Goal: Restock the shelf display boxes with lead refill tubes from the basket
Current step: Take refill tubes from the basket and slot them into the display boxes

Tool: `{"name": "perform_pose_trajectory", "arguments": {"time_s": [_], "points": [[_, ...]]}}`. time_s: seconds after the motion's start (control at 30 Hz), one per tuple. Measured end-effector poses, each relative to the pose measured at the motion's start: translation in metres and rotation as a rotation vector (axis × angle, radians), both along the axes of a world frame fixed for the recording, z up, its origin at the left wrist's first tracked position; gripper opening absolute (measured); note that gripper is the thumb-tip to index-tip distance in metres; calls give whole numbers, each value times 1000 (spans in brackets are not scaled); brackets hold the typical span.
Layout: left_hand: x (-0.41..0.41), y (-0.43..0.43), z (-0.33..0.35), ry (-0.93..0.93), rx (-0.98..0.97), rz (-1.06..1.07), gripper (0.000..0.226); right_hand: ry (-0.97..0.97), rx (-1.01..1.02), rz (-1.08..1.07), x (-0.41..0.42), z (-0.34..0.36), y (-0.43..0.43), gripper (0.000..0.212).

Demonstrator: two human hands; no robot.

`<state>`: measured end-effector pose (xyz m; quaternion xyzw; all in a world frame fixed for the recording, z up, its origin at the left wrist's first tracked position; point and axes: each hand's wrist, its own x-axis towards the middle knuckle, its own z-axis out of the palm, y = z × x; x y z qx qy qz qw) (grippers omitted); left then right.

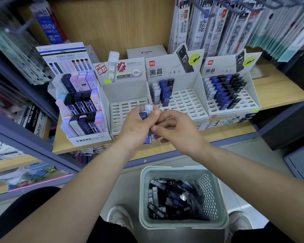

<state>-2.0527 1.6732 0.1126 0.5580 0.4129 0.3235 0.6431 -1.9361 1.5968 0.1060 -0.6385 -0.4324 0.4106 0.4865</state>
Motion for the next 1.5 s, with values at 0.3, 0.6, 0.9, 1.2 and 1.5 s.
{"name": "perform_pose_trajectory", "arguments": {"time_s": [0.3,0.6,0.9,1.2,1.5], "points": [[-8,5,-1,10,-78,-84,21,-14,-15,29,17,-1,1,9],[-14,7,-2,230,63,-152,14,-155,15,-51,45,-6,1,17],[-11,5,-2,197,22,-114,21,-70,1,-2,45,2,-3,20],[-6,4,-5,234,92,-135,14,12,-89,140,39,7,-9,67],[-5,7,-18,386,131,-244,11,-33,-116,12,52,3,-8,47]]}}
